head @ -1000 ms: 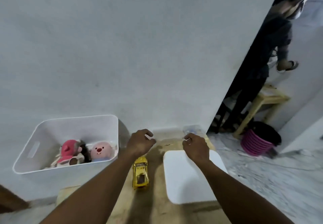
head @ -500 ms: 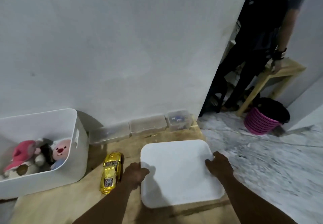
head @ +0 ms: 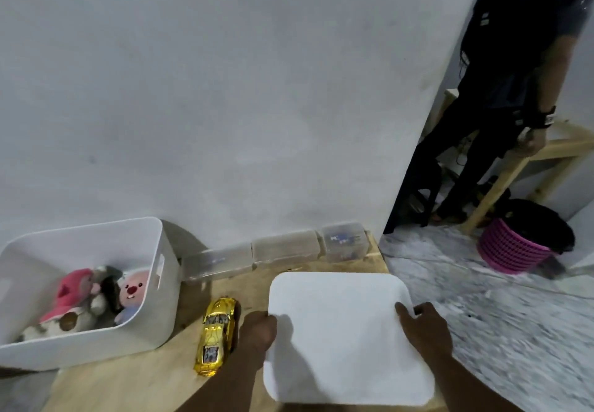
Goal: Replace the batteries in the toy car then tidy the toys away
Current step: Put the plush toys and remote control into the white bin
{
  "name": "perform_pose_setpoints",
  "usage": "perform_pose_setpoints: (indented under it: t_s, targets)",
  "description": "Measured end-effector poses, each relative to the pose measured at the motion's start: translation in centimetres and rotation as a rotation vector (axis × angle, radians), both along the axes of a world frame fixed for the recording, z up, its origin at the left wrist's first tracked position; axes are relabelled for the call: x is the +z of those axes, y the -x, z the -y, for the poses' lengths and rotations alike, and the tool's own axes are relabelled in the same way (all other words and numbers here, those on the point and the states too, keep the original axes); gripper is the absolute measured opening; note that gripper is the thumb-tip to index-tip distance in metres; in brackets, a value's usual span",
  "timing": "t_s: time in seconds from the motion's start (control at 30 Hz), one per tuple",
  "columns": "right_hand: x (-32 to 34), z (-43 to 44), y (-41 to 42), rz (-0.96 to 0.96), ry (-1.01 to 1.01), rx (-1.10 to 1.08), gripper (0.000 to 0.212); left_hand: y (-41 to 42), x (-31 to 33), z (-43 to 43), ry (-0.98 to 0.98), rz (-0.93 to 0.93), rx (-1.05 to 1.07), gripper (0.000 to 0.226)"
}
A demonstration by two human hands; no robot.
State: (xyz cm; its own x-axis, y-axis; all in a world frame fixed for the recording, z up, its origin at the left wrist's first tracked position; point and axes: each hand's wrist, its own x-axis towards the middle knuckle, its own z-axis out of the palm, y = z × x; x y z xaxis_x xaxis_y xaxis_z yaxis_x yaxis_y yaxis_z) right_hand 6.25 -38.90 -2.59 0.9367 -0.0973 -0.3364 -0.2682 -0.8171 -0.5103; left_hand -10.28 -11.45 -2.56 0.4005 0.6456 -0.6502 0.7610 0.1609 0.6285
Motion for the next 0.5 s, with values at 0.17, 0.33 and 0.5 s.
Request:
perform_pose_setpoints:
  t_s: [0.17,0.33,0.5]
  targets:
    - [4.9,-2.9,-1.1,0.129,-0.079,0.007,0.044,-0.2,7.3,-2.4,-0.192,0.140,0.005,0.022]
    - [9.8,-10.9,-0.3,0.217,-0.201,0.083,0.049,2.6,14.4,-8.6,-0.334,0.222,0.059,0.023]
    - [14.3,-20.8,3.5,0.261,-0.254,0.199,0.049,8.2,19.3,-16.5,-0.540,0.218,0.170,0.027]
